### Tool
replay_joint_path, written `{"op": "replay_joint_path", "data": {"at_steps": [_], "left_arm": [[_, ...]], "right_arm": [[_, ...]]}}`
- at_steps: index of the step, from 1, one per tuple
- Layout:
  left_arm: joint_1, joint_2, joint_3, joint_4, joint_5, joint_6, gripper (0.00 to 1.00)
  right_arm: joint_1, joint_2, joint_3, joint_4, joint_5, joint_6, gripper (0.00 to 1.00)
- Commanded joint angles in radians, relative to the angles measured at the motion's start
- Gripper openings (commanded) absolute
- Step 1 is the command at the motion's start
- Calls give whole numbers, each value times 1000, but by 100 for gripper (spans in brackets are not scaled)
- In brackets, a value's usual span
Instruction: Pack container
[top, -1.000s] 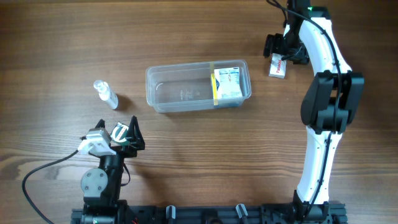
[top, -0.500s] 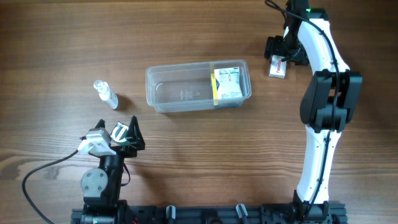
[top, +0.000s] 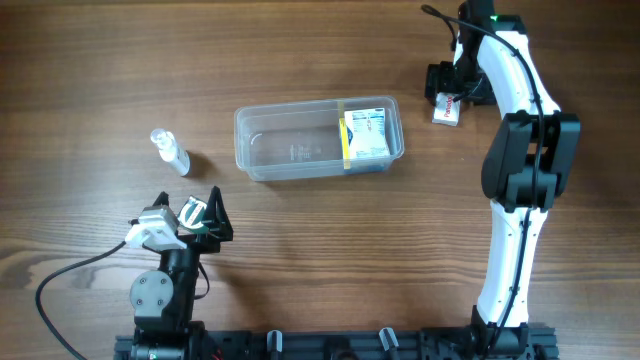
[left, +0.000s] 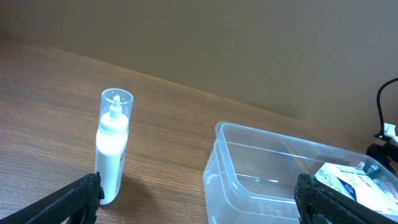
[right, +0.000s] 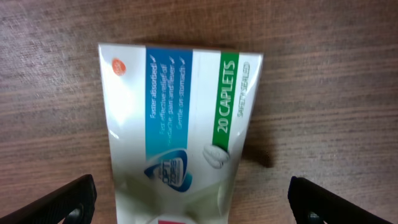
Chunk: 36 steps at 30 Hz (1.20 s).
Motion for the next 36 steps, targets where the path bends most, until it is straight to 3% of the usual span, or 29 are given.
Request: {"op": "replay_joint_path", "data": {"at_steps": [1, 10, 19, 28, 32, 36], "left_arm": [[10, -7, -5, -2, 12, -8, 100], [10, -7, -5, -2, 12, -8, 100], [10, -7, -5, -2, 12, -8, 100], [10, -7, -5, -2, 12, -8, 100], [10, -7, -5, -2, 12, -8, 100], [10, -7, -5, -2, 12, -8, 100]], "right_arm": [[-5, 23, -5, 5, 9, -18, 100], [-5, 23, -5, 0, -56, 11, 100], [-5, 24, -5, 2, -55, 36, 91], [-5, 54, -9, 3, -36, 32, 90], [-5, 54, -9, 4, -21, 32, 83], [-5, 54, -9, 2, -21, 35, 66]]}}
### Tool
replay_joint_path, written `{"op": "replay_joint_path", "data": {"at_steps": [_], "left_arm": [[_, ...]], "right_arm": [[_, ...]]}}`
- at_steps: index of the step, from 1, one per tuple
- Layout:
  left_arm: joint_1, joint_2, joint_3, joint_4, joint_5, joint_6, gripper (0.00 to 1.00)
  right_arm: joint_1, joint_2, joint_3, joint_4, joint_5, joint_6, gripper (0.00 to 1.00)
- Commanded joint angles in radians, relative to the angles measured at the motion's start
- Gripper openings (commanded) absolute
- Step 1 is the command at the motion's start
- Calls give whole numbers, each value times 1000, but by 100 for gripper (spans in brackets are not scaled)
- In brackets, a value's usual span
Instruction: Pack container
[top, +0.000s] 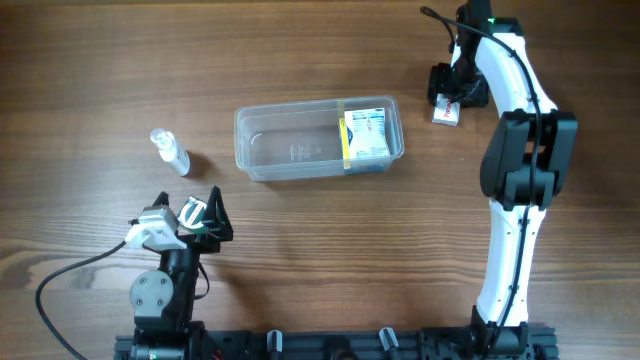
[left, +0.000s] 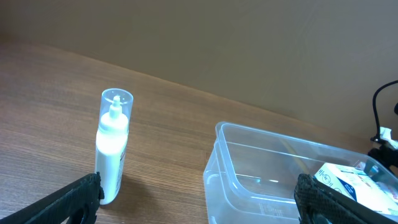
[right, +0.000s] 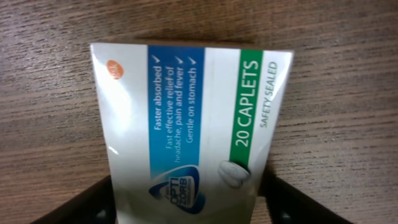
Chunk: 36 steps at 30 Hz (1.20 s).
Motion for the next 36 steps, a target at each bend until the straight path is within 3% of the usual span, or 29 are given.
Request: {"op": "replay_joint_path", "data": {"at_steps": [1, 3, 9, 19, 28, 36], "left_arm": [[10, -7, -5, -2, 12, -8, 100], [10, -7, -5, -2, 12, -8, 100], [10, -7, -5, -2, 12, -8, 100], [10, -7, -5, -2, 12, -8, 100], [10, -7, -5, -2, 12, -8, 100], [10, -7, -5, -2, 12, -8, 99]], "right_arm": [[-5, 30, -10, -3, 10, 7, 64], [-7, 30, -10, -5, 13, 5, 55], [-6, 25, -9, -26, 60, 4, 55], [-5, -70, -9, -31, 59, 4, 43], [24, -209, -9, -38, 58, -18, 43], [155, -383, -9, -19, 77, -75, 48]]}}
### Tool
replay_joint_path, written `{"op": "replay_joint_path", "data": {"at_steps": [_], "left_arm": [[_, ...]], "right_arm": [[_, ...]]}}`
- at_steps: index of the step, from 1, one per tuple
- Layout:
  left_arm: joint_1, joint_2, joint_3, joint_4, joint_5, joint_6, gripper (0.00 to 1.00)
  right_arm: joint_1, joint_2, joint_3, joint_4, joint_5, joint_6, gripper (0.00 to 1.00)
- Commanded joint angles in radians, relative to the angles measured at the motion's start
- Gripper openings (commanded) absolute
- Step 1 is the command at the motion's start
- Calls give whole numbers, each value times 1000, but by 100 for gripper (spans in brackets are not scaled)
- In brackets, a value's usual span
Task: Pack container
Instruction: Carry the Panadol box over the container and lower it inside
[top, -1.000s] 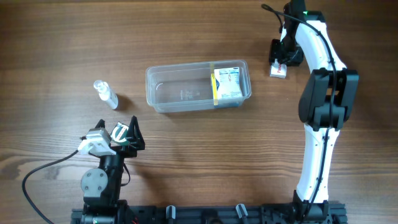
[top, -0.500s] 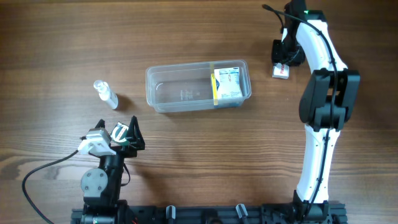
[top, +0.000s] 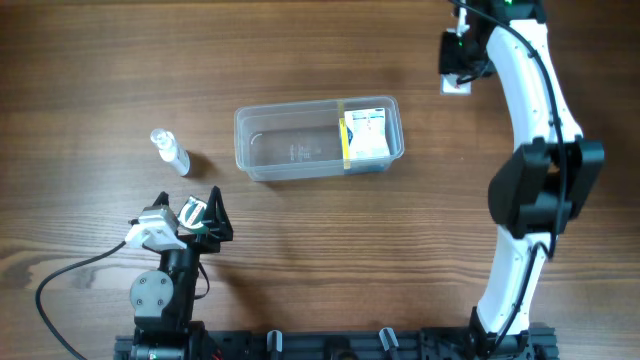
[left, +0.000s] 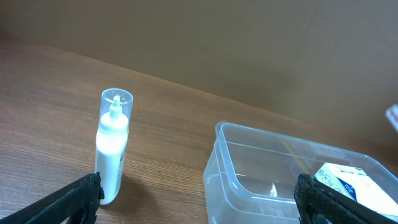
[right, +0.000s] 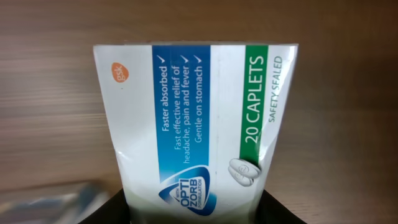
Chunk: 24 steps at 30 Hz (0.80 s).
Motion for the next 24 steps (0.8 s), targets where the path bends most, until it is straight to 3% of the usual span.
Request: {"op": "replay_joint_path", "data": {"at_steps": [1, 15, 24], "left_arm": [[10, -7, -5, -2, 12, -8, 100], [10, -7, -5, -2, 12, -8, 100], [10, -7, -5, -2, 12, -8, 100]], "right_arm": [[118, -131, -3, 18, 42, -33, 48], [479, -179, -3, 36, 171, -77, 47], [647, -179, -5, 31, 174, -283, 48]]}}
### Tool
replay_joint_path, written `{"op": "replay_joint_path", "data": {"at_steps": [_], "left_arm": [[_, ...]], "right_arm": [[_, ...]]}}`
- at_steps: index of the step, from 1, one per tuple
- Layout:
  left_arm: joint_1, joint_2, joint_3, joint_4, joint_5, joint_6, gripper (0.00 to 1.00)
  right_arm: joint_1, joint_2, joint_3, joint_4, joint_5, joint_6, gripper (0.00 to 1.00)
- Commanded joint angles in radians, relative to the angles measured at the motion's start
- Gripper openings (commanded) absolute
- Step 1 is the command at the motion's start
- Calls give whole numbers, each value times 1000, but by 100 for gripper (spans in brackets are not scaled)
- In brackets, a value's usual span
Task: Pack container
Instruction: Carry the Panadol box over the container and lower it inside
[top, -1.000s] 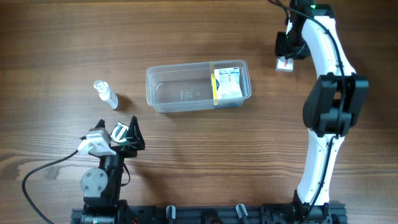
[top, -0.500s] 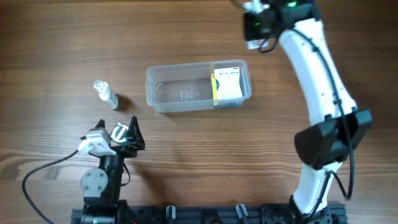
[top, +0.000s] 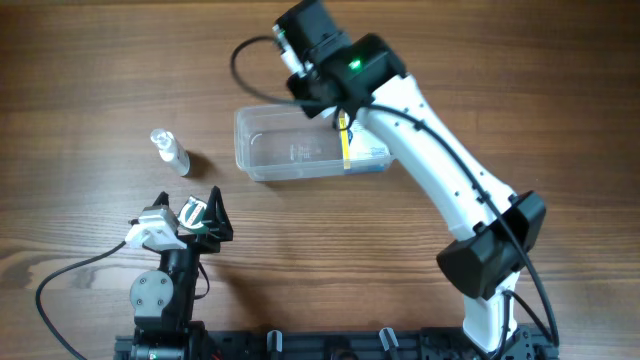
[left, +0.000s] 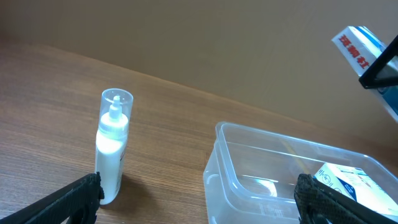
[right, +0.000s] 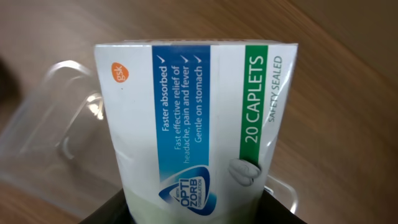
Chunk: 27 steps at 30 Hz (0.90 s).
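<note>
A white, blue and green caplet box (right: 193, 112) fills the right wrist view, with my right gripper (right: 196, 213) shut on its lower end. It hangs above the clear plastic container (top: 290, 150), whose rim (right: 59, 93) shows beneath it. The left wrist view catches the box (left: 364, 46) high over the container's (left: 273, 180) far end. A white medicine box (left: 354, 180) lies in the container's right end. A small clear-capped white bottle (top: 170, 150) stands left of the container. My left gripper (top: 197, 213) rests open near the front, pointing at the bottle (left: 112, 152).
The right arm (top: 440, 170) stretches diagonally from the front right across the container's right half. A black cable (top: 70, 275) trails left from the left arm's base. Wooden table (top: 100, 70) all round.
My right gripper, still holding the caplet box, has moved from the far right of the table to above the container. The left arm has not moved.
The caplet box lay on the table at the far right with my right gripper open around it. Then the fingers were closer on it. Then the box was held off the table, and now it is over the container.
</note>
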Motion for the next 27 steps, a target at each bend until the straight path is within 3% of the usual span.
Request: {"op": "replay_joint_path", "data": {"at_steps": [1, 13, 27], "left_arm": [[10, -7, -5, -2, 12, -8, 100], [10, -7, -5, -2, 12, -8, 100], [10, -7, -5, -2, 12, -8, 100]], "right_arm": [[51, -11, -5, -2, 28, -129, 48], [70, 52, -16, -9, 26, -161, 48], [70, 55, -17, -31, -117, -428, 45]]}}
